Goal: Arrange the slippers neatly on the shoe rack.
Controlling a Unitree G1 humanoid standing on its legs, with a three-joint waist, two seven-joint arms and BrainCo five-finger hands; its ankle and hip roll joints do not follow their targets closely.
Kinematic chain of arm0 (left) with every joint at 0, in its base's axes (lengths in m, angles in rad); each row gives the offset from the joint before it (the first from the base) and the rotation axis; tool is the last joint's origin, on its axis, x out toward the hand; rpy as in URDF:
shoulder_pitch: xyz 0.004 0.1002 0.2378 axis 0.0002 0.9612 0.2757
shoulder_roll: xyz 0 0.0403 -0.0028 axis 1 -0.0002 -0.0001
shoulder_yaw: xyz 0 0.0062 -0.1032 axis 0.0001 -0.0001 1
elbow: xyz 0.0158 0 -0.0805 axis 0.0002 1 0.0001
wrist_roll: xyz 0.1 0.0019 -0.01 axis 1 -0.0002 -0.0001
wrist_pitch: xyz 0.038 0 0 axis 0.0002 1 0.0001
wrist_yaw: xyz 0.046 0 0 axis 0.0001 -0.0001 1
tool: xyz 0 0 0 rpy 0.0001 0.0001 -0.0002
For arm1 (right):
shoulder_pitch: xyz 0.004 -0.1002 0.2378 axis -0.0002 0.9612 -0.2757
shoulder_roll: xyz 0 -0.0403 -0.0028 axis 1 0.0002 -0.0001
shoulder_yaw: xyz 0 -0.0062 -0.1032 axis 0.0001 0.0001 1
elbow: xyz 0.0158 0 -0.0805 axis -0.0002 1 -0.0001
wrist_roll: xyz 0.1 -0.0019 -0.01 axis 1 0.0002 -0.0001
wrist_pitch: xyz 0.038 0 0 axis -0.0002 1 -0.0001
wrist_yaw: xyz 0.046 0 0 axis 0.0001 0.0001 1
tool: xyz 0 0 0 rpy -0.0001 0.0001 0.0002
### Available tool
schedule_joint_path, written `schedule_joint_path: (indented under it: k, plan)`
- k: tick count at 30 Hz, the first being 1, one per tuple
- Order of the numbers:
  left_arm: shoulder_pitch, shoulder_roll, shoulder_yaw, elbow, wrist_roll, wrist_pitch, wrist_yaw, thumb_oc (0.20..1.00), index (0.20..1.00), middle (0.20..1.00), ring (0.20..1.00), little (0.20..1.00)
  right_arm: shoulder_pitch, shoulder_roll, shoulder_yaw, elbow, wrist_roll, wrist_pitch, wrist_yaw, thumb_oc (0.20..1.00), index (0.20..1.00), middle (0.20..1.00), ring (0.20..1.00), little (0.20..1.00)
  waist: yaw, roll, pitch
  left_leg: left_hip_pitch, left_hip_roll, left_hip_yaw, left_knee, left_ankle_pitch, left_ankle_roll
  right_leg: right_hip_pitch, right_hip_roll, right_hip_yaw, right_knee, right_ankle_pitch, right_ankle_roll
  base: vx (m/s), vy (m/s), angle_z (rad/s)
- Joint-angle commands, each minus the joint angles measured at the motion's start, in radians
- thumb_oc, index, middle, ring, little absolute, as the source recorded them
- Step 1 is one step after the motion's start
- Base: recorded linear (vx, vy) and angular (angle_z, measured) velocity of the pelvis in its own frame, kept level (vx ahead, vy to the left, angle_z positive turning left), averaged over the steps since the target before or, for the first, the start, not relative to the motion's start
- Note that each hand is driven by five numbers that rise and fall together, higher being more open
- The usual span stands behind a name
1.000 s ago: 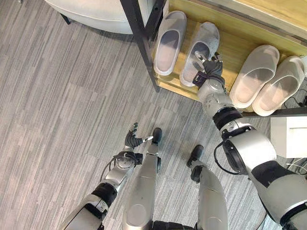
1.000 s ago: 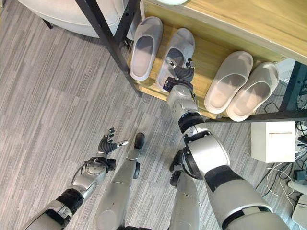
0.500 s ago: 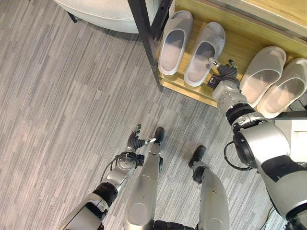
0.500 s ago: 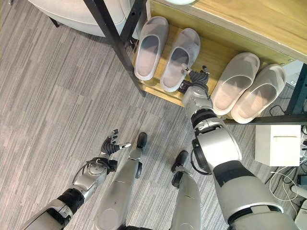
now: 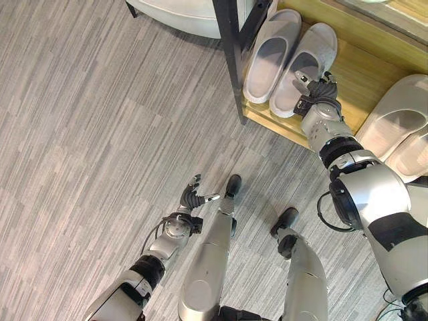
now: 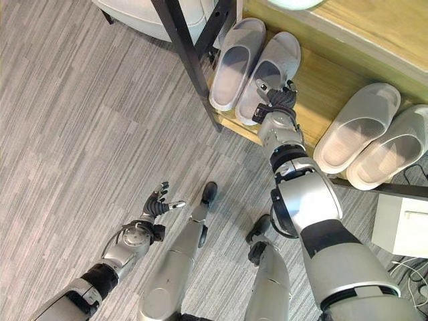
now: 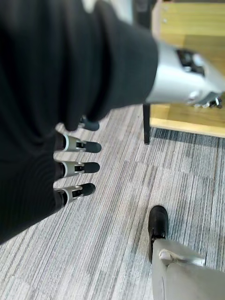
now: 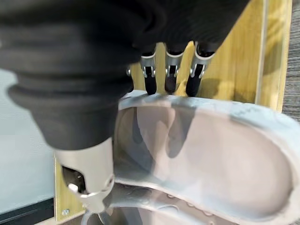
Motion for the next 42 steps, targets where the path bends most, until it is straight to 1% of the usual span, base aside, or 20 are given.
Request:
schedule_joint_path:
  k: [1, 6, 8, 9, 12, 13, 17, 18, 20, 21, 23, 25, 26, 27, 30, 31, 32, 33, 36, 42]
  plan:
    - [-0.036, -0.006, -0.032, -0.001, -0.010, -0.039, -0.004, 1.000, 1.000, 1.000, 1.000, 1.000, -0.022, -0.033, 0.033, -0.106, -0.065, -0.050, 0.055, 1.000, 1.000, 1.000, 1.000, 1.000, 0.020, -0.004, 0.015, 0.029, -0.030, 0.050, 0.091, -0.138, 0.039, 0.087, -0.008, 0.034, -0.054, 0.035, 0.079, 0.00, 0.030, -0.02]
    - [-0.027, -0.006, -0.011, 0.014, 0.005, -0.036, -0.001, 1.000, 1.000, 1.000, 1.000, 1.000, 0.048, -0.049, 0.067, -0.142, -0.169, -0.040, 0.038, 1.000, 1.000, 1.000, 1.000, 1.000, -0.011, -0.023, 0.015, 0.064, -0.018, 0.065, 0.067, -0.127, 0.034, 0.106, 0.000, 0.048, -0.073, 0.049, 0.076, -0.01, 0.026, -0.02]
    - [-0.011, -0.003, 0.011, 0.028, 0.025, -0.029, 0.010, 1.000, 1.000, 1.000, 1.000, 1.000, 0.116, -0.040, 0.094, -0.235, -0.269, -0.029, 0.001, 1.000, 1.000, 1.000, 1.000, 1.000, -0.037, -0.046, 0.015, 0.096, -0.006, 0.074, 0.047, -0.120, 0.029, 0.131, 0.010, 0.056, -0.094, 0.058, 0.075, -0.02, 0.005, -0.16]
    - [0.006, -0.001, 0.038, 0.047, 0.044, -0.016, 0.021, 1.000, 1.000, 1.000, 1.000, 1.000, 0.201, -0.025, 0.099, -0.357, -0.338, -0.020, -0.029, 1.000, 1.000, 1.000, 1.000, 1.000, -0.066, -0.071, 0.006, 0.137, 0.007, 0.089, 0.018, -0.112, 0.025, 0.163, 0.024, 0.065, -0.130, 0.072, 0.074, -0.01, -0.005, -0.22]
    - [0.023, -0.005, 0.059, 0.058, 0.052, -0.007, 0.026, 1.000, 1.000, 1.000, 1.000, 1.000, 0.292, -0.012, 0.089, -0.461, -0.346, -0.020, -0.035, 1.000, 1.000, 1.000, 1.000, 1.000, -0.090, -0.090, -0.011, 0.175, 0.018, 0.097, -0.016, -0.101, 0.020, 0.193, 0.034, 0.072, -0.162, 0.082, 0.074, 0.00, -0.031, -0.40]
    - [0.042, -0.006, 0.078, 0.076, 0.054, 0.005, 0.020, 1.000, 1.000, 1.000, 1.000, 1.000, 0.369, 0.012, 0.079, -0.523, -0.321, -0.022, -0.015, 1.000, 1.000, 1.000, 1.000, 1.000, -0.108, -0.105, -0.032, 0.210, 0.029, 0.107, -0.043, -0.094, 0.018, 0.219, 0.040, 0.076, -0.189, 0.091, 0.073, 0.03, -0.045, -0.33]
    - [0.059, -0.014, 0.100, 0.120, 0.066, 0.018, 0.006, 1.000, 1.000, 1.000, 1.000, 1.000, 0.492, 0.025, 0.078, -0.613, -0.313, -0.030, 0.015, 1.000, 1.000, 1.000, 1.000, 1.000, -0.135, -0.123, -0.068, 0.267, 0.049, 0.126, -0.097, -0.073, 0.013, 0.260, 0.049, 0.083, -0.243, 0.112, 0.075, 0.04, -0.039, -0.38]
    - [0.070, -0.021, 0.117, 0.130, 0.080, 0.021, -0.008, 1.000, 1.000, 1.000, 1.000, 1.000, 0.607, 0.046, 0.078, -0.698, -0.312, -0.047, 0.040, 1.000, 1.000, 1.000, 1.000, 1.000, -0.149, -0.128, -0.093, 0.313, 0.064, 0.141, -0.132, -0.064, 0.006, 0.291, 0.056, 0.091, -0.274, 0.120, 0.080, 0.08, -0.051, -0.27]
    - [0.101, -0.018, 0.145, 0.114, 0.113, 0.019, -0.050, 1.000, 1.000, 1.000, 1.000, 1.000, 0.826, 0.041, 0.114, -0.863, -0.319, -0.070, 0.146, 1.000, 1.000, 1.000, 1.000, 1.000, -0.173, -0.131, -0.145, 0.377, 0.071, 0.165, -0.202, -0.035, -0.008, 0.343, 0.070, 0.092, -0.340, 0.143, 0.089, 0.12, -0.071, -0.34]
    - [0.127, -0.002, 0.155, 0.105, 0.161, 0.022, -0.093, 1.000, 1.000, 1.000, 1.000, 1.000, 0.966, -0.001, 0.126, -0.961, -0.366, -0.070, 0.215, 1.000, 1.000, 1.000, 1.000, 1.000, -0.191, -0.131, -0.184, 0.424, 0.073, 0.180, -0.249, -0.018, -0.017, 0.383, 0.080, 0.092, -0.382, 0.155, 0.097, 0.10, -0.055, -0.30]
    - [0.141, 0.007, 0.149, 0.094, 0.191, 0.027, -0.112, 1.000, 1.000, 1.000, 1.000, 1.000, 1.033, -0.022, 0.119, -1.015, -0.382, -0.071, 0.242, 1.000, 1.000, 1.000, 1.000, 1.000, -0.201, -0.129, -0.200, 0.448, 0.075, 0.191, -0.271, -0.010, -0.022, 0.401, 0.084, 0.093, -0.400, 0.160, 0.100, 0.06, -0.026, -0.17]
    - [0.154, 0.057, 0.066, 0.012, 0.402, 0.037, -0.228, 1.000, 1.000, 1.000, 1.000, 1.000, 1.250, -0.087, 0.095, -1.111, -0.499, -0.050, 0.332, 1.000, 1.000, 1.000, 1.000, 1.000, -0.244, -0.111, -0.262, 0.508, 0.081, 0.221, -0.311, -0.005, -0.035, 0.459, 0.094, 0.099, -0.466, 0.173, 0.110, 0.06, -0.012, -0.12]
    - [0.156, 0.057, 0.065, 0.010, 0.402, 0.038, -0.229, 1.000, 1.000, 1.000, 1.000, 1.000, 1.254, -0.088, 0.093, -1.114, -0.499, -0.049, 0.333, 1.000, 1.000, 1.000, 1.000, 1.000, -0.243, -0.111, -0.263, 0.509, 0.082, 0.221, -0.311, -0.006, -0.035, 0.461, 0.095, 0.099, -0.468, 0.174, 0.110, 0.07, 0.006, -0.12]
    - [0.131, 0.110, -0.025, -0.092, 0.507, 0.022, -0.306, 1.000, 1.000, 1.000, 1.000, 1.000, 1.328, -0.093, 0.075, -1.079, -0.508, -0.053, 0.365, 1.000, 1.000, 1.000, 1.000, 1.000, -0.263, -0.099, -0.287, 0.539, 0.085, 0.240, -0.311, -0.022, -0.039, 0.492, 0.098, 0.108, -0.495, 0.177, 0.114, 0.05, 0.018, -0.19]
    - [0.085, 0.167, -0.132, -0.259, 0.558, -0.007, -0.420, 1.000, 1.000, 1.000, 1.000, 1.000, 1.371, -0.100, 0.065, -1.015, -0.542, -0.037, 0.385, 1.000, 1.000, 1.000, 1.000, 1.000, -0.280, -0.092, -0.320, 0.558, 0.087, 0.260, -0.311, -0.036, -0.041, 0.516, 0.101, 0.117, -0.533, 0.189, 0.119, 0.03, 0.007, -0.24]
    - [0.052, 0.195, -0.159, -0.366, 0.530, -0.023, -0.460, 1.000, 1.000, 1.000, 1.000, 1.000, 1.373, -0.103, 0.061, -0.997, -0.536, -0.030, 0.392, 1.000, 1.000, 1.000, 1.000, 1.000, -0.290, -0.086, -0.338, 0.565, 0.089, 0.273, -0.311, -0.041, -0.041, 0.516, 0.100, 0.123, -0.538, 0.191, 0.123, 0.02, 0.009, -0.19]
    - [0.053, 0.201, -0.158, -0.374, 0.526, -0.018, -0.464, 1.000, 1.000, 1.000, 1.000, 1.000, 1.372, -0.101, 0.060, -0.997, -0.536, -0.030, 0.392, 1.000, 1.000, 1.000, 1.000, 1.000, -0.288, -0.088, -0.337, 0.565, 0.090, 0.275, -0.311, -0.042, -0.041, 0.515, 0.100, 0.126, -0.538, 0.191, 0.123, 0.03, 0.016, -0.23]
    - [-0.003, 0.234, -0.181, -0.555, 0.408, -0.032, -0.522, 1.000, 1.000, 1.000, 1.000, 1.000, 1.378, -0.095, 0.054, -0.977, -0.529, -0.025, 0.404, 1.000, 1.000, 1.000, 1.000, 1.000, -0.298, -0.081, -0.358, 0.577, 0.092, 0.293, -0.311, -0.049, -0.041, 0.518, 0.098, 0.135, -0.538, 0.192, 0.127, 0.04, 0.011, -0.32]
    - [-0.051, 0.221, -0.156, -0.654, 0.168, -0.030, -0.546, 1.000, 1.000, 1.000, 1.000, 1.000, 1.382, -0.080, 0.053, -0.977, -0.517, -0.024, 0.411, 1.000, 1.000, 1.000, 1.000, 1.000, -0.306, -0.079, -0.373, 0.591, 0.093, 0.305, -0.311, -0.053, -0.040, 0.528, 0.096, 0.139, -0.538, 0.192, 0.129, 0.04, 0.001, -0.17]
    - [-0.110, 0.185, 0.018, -0.724, 0.029, -0.061, -0.443, 1.000, 1.000, 1.000, 1.000, 1.000, 1.423, -0.058, 0.043, -1.022, -0.514, -0.019, 0.427, 1.000, 1.000, 1.000, 1.000, 1.000, -0.314, -0.073, -0.399, 0.615, 0.089, 0.309, -0.311, -0.064, -0.039, 0.550, 0.092, 0.139, -0.538, 0.185, 0.130, 0.05, 0.002, -0.02]
